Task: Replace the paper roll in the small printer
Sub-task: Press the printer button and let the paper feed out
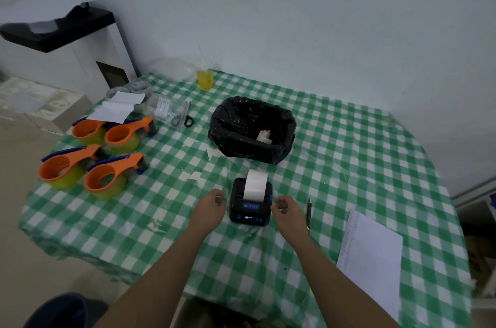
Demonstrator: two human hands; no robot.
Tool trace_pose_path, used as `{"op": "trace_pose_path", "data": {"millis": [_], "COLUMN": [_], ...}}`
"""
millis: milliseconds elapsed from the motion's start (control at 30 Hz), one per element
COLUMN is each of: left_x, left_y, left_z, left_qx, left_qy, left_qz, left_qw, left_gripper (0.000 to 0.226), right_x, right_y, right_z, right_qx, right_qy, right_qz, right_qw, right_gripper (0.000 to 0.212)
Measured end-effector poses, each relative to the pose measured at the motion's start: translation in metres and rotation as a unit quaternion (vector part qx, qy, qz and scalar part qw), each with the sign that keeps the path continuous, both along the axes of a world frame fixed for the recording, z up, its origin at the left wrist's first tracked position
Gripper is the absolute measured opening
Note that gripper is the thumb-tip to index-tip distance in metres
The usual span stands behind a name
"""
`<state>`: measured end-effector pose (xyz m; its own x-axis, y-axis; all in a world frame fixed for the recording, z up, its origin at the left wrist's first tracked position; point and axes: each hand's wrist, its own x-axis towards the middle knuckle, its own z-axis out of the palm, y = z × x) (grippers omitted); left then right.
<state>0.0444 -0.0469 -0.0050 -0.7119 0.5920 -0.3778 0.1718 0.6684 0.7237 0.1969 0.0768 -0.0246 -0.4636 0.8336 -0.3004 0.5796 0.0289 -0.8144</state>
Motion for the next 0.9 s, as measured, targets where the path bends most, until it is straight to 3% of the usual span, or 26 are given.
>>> {"op": "trace_pose_path", "data": {"millis": [900], "left_x": [-0.0048], "left_y": [0.0035], "left_z": [0.0047], "left_qx": [-0.011], "left_qy": [0.03], "left_qz": [-0.015], "left_qw": [0.999], "left_gripper": [0.028], "right_x": [0.0013], "right_y": [0.0072], "right_z": [0.0079], "right_qx": [0.015], "right_qy": [-0.012], "right_qz": [-0.004], "right_qw": [1.0], "right_gripper": [0.014]}}
